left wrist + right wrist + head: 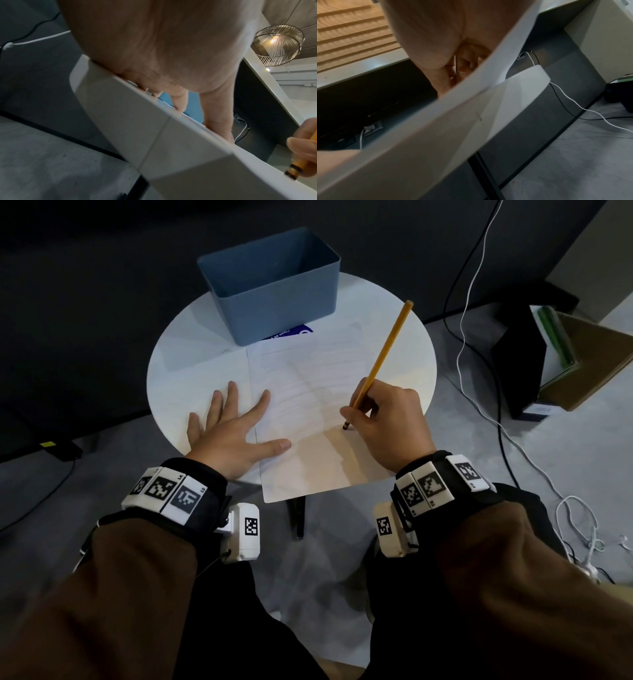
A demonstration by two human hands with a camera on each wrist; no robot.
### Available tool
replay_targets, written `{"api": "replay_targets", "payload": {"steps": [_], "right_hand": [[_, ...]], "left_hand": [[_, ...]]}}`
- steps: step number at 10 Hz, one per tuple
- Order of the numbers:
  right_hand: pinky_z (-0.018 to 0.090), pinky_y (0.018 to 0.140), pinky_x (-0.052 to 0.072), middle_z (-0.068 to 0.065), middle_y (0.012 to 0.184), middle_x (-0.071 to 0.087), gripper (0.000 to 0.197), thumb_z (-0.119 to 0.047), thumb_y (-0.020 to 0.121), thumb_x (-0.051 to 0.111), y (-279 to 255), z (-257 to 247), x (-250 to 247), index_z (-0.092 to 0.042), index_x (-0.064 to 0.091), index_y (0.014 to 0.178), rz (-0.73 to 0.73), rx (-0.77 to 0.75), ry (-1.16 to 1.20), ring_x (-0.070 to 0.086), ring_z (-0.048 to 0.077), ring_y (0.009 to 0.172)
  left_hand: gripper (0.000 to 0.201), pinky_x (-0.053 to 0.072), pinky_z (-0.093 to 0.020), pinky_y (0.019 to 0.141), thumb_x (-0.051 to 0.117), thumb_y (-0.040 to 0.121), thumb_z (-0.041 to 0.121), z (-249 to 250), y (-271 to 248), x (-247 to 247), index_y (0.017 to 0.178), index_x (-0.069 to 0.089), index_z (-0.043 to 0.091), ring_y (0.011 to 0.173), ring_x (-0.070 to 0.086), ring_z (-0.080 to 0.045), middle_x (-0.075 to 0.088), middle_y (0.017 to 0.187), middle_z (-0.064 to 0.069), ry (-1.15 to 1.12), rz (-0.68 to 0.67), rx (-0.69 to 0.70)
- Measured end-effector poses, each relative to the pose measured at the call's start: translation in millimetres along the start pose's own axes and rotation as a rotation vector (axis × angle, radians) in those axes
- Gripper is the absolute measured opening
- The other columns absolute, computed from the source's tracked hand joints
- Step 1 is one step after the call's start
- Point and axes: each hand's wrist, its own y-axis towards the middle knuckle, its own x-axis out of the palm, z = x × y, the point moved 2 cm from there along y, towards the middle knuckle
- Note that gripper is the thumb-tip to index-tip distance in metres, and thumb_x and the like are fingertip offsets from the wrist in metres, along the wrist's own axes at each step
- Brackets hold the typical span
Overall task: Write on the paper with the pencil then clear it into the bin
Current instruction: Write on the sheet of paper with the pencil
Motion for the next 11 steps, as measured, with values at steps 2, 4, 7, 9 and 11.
{"api": "replay_targets", "payload": {"steps": [2,4,7,9,11], "right_hand": [[0.035,0.07,0.055,-0.015,0.068,0.062,0.015,-0.029,0.092,0.071,4,6,-9,-0.022,0.063,0.082,0.047,0.021,-0.069,0.058,0.003,0.066],[0.037,0.07,0.056,-0.016,0.069,0.062,0.014,-0.03,0.092,0.072,2,2,-2,-0.022,0.064,0.083,0.005,-0.002,-0.038,0.059,0.006,0.067],[0.032,0.066,0.053,-0.016,0.066,0.061,0.015,-0.028,0.091,0.073,1,6,-7,-0.023,0.063,0.08,0.038,-0.015,-0.032,0.058,0.004,0.064],[0.031,0.067,0.051,-0.016,0.068,0.062,0.015,-0.028,0.092,0.072,3,11,-11,-0.021,0.063,0.082,0.017,-0.013,-0.091,0.058,0.003,0.066],[0.027,0.065,0.049,-0.016,0.066,0.062,0.015,-0.026,0.092,0.073,-2,3,-5,-0.02,0.064,0.081,0.001,-0.042,-0.039,0.057,0.002,0.064]], "left_hand": [[0.088,-0.018,-0.048,0.118,0.051,0.081,0.078,1,0,0,0.15,-0.002,0.06,0.146,-0.031,-0.009,-0.03,0.161,0.012,-0.002,-0.001,-0.003],[0.088,-0.019,-0.047,0.118,0.052,0.081,0.077,2,-2,-1,0.15,0.0,0.06,0.147,-0.03,-0.009,-0.028,0.161,0.011,-0.008,0.007,-0.002],[0.088,-0.018,-0.048,0.118,0.051,0.082,0.077,2,-2,0,0.15,-0.002,0.059,0.146,-0.03,-0.01,-0.029,0.161,0.011,0.011,-0.001,-0.005],[0.088,-0.019,-0.048,0.118,0.051,0.082,0.078,2,-1,0,0.15,-0.002,0.06,0.146,-0.031,-0.01,-0.03,0.161,0.011,-0.001,0.001,0.003],[0.088,-0.018,-0.048,0.119,0.05,0.082,0.078,1,-1,0,0.15,-0.003,0.059,0.146,-0.031,-0.01,-0.03,0.161,0.011,0.014,-0.005,0.0]]}}
